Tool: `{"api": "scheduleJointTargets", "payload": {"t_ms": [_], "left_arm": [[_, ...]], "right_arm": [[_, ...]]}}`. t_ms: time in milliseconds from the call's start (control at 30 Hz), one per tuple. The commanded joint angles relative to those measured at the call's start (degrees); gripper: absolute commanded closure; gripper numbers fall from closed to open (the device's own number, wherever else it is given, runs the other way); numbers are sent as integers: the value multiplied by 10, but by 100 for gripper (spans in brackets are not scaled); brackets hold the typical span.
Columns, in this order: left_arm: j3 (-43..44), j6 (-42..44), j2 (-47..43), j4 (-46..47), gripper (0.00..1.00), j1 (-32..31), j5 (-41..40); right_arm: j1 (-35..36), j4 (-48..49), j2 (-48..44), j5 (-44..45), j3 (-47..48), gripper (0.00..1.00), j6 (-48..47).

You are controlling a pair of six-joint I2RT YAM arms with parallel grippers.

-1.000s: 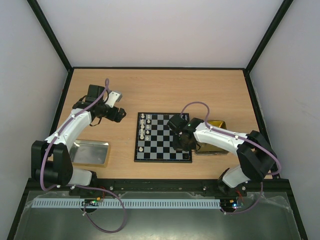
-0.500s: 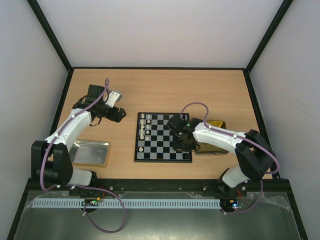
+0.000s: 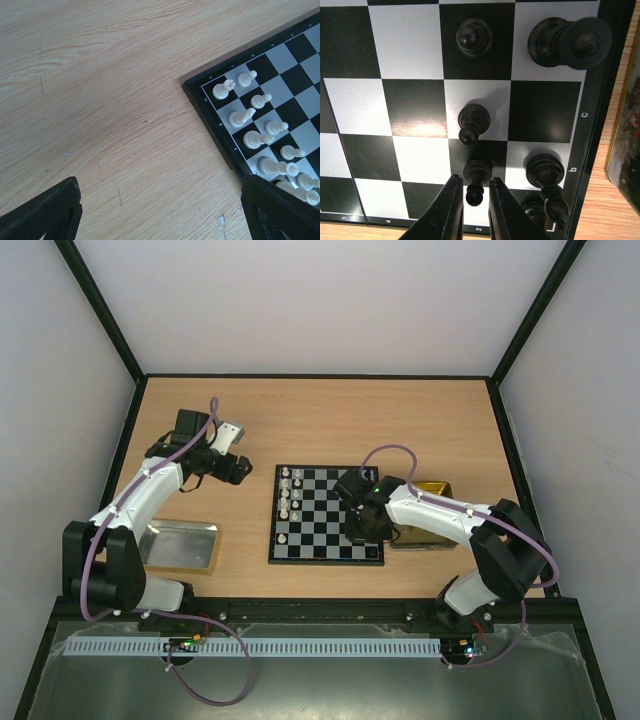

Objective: Set up the chess pieces on the board
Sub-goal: Place the chess piece on the chessboard, then pick up the chess piece from the storage box.

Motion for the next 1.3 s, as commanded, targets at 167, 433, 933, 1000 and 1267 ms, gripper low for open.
{"api": "scheduleJointTargets", "payload": {"t_ms": [167,433,933,1000,1267], "left_arm": [[-6,3,-6,0,13,3,-1],[-7,2,-7,0,13,3,-2],[-1,3,-4,-2,13,3,4],[-1,4,-3,-2,13,3,4],[1,5,-1,-3,13,3,2]], "right_arm": [[4,-13,-1,8,19,84,-1],[3,-38,-13,21,48,84,-1],[-235,-86,-119,53,-1,84,-80],[-258,-64,-106,45,-18,84,-90],[-305,-19,-56,25,-38,84,-101]]}}
